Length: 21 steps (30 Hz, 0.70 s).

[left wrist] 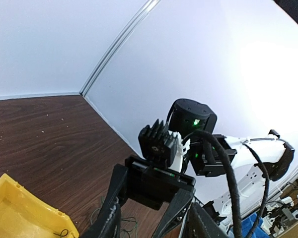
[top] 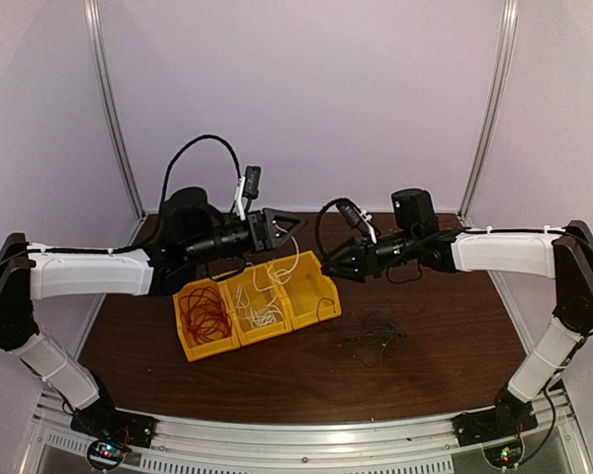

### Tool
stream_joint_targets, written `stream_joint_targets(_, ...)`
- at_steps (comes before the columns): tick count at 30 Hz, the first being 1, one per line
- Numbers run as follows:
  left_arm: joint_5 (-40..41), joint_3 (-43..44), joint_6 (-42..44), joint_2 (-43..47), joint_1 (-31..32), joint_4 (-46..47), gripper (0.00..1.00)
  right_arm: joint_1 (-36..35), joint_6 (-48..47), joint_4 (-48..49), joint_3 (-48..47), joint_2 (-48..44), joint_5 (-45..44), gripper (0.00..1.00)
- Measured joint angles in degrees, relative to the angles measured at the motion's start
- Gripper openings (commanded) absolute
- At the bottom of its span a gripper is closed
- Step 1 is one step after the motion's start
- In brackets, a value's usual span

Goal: Untangle the cables
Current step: Pass from the left arm to the right

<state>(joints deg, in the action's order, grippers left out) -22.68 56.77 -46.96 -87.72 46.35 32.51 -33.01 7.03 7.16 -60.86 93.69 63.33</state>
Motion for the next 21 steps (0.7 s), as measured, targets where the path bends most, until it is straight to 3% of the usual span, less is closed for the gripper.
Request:
stream_joint_targets(5,-0.02,-0.31,-3.67,-1.22,0.00,6.56,0.48,-1.79,3.96,3.72,-2.99,1.16,1.90,0.67)
stream_joint_targets(12,0.00,-0.33,-5.75,-2.38,0.26,10.95,0.48,-2.36,18.69,19.34,-3.69,5.53,6.16,0.67)
stream_joint_targets(21,0.39,-0.92,-6.56,-2.40,0.28,14.10,0.48,-4.22,29.57,31.98,-3.72,7.65,7.82,0.56)
